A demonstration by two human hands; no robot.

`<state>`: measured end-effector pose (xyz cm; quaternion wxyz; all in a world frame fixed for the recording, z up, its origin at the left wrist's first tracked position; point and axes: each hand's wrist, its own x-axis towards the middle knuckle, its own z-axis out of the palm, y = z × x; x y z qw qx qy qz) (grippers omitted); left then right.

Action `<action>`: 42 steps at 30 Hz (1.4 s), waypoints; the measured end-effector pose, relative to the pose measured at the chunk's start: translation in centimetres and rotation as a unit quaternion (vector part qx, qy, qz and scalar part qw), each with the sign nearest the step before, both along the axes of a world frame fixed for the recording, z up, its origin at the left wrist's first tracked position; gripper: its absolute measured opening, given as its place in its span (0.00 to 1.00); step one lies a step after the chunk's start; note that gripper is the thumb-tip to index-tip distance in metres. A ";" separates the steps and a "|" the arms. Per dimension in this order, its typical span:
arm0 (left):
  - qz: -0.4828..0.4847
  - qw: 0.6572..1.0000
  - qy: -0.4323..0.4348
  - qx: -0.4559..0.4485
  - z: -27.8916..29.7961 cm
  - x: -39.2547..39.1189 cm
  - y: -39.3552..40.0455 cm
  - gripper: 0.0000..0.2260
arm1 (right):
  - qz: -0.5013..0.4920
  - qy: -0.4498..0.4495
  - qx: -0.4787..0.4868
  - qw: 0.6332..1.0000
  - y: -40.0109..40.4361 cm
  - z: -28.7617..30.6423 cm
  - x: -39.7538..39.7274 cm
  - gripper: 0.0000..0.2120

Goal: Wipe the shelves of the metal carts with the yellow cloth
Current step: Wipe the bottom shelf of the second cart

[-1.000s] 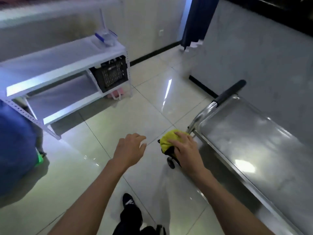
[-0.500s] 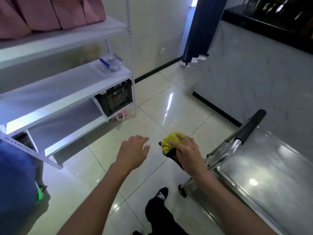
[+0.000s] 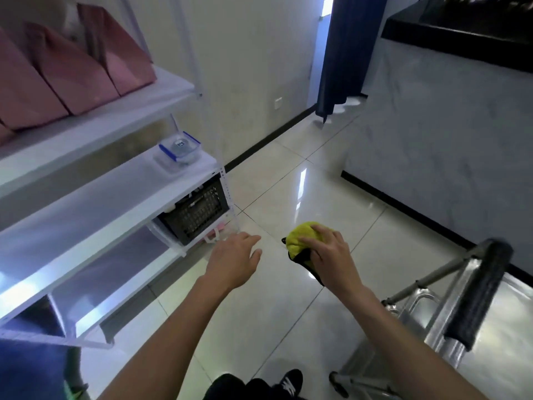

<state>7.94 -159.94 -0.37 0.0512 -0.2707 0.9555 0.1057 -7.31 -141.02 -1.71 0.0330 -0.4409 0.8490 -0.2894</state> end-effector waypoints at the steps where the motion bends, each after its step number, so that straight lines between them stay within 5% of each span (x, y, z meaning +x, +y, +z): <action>1: -0.002 1.000 -0.001 0.004 -0.1 -1.3 -0.4 0.20 | -0.004 -0.001 0.003 1.000 -0.4 0.1 -1.1 0.24; 20: -0.217 0.972 0.057 0.071 -1.0 -39.9 -10.4 0.21 | -0.220 0.023 0.077 0.972 -4.8 0.4 -28.5 0.19; 42: -0.505 0.855 0.042 0.114 -0.5 -80.4 11.2 0.11 | -0.503 -0.004 0.003 0.864 15.0 -1.2 -54.9 0.20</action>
